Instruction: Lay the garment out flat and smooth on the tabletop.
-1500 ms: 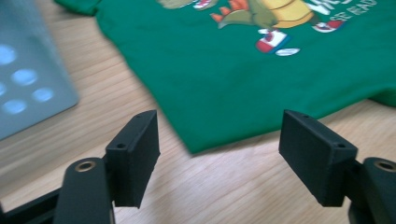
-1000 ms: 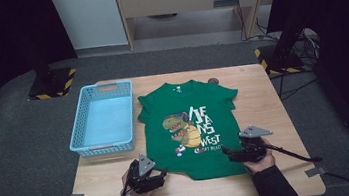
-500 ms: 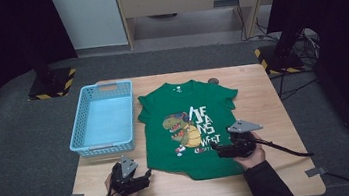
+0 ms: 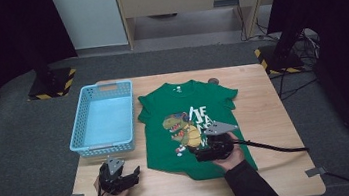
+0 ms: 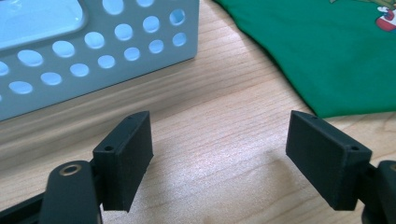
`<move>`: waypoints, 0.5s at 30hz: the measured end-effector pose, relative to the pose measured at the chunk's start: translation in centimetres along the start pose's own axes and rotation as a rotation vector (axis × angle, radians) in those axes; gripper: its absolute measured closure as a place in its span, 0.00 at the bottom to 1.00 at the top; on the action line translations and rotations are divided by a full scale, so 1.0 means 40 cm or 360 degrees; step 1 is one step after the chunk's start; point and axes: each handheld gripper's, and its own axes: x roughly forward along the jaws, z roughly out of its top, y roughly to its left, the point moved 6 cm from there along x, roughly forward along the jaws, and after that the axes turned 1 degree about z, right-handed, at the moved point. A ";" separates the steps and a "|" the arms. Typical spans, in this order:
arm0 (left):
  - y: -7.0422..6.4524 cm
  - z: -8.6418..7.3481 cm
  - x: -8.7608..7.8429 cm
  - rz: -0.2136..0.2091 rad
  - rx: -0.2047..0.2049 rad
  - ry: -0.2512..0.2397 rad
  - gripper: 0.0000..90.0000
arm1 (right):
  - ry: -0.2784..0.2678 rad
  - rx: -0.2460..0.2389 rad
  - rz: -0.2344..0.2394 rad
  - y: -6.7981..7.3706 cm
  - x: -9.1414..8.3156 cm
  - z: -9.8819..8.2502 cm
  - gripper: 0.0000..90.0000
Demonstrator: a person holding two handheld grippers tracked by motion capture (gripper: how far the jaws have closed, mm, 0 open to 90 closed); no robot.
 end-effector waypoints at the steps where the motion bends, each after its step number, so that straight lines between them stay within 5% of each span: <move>1: 0.000 0.000 0.002 0.0000 -0.0002 0.0001 0.24 | 0.0003 -0.0009 0.0008 0.008 0.005 0.000 0.18; 15: 0.005 -0.001 0.013 0.0043 -0.0024 0.0067 0.23 | 0.0019 -0.0074 0.0111 0.099 0.071 -0.001 0.20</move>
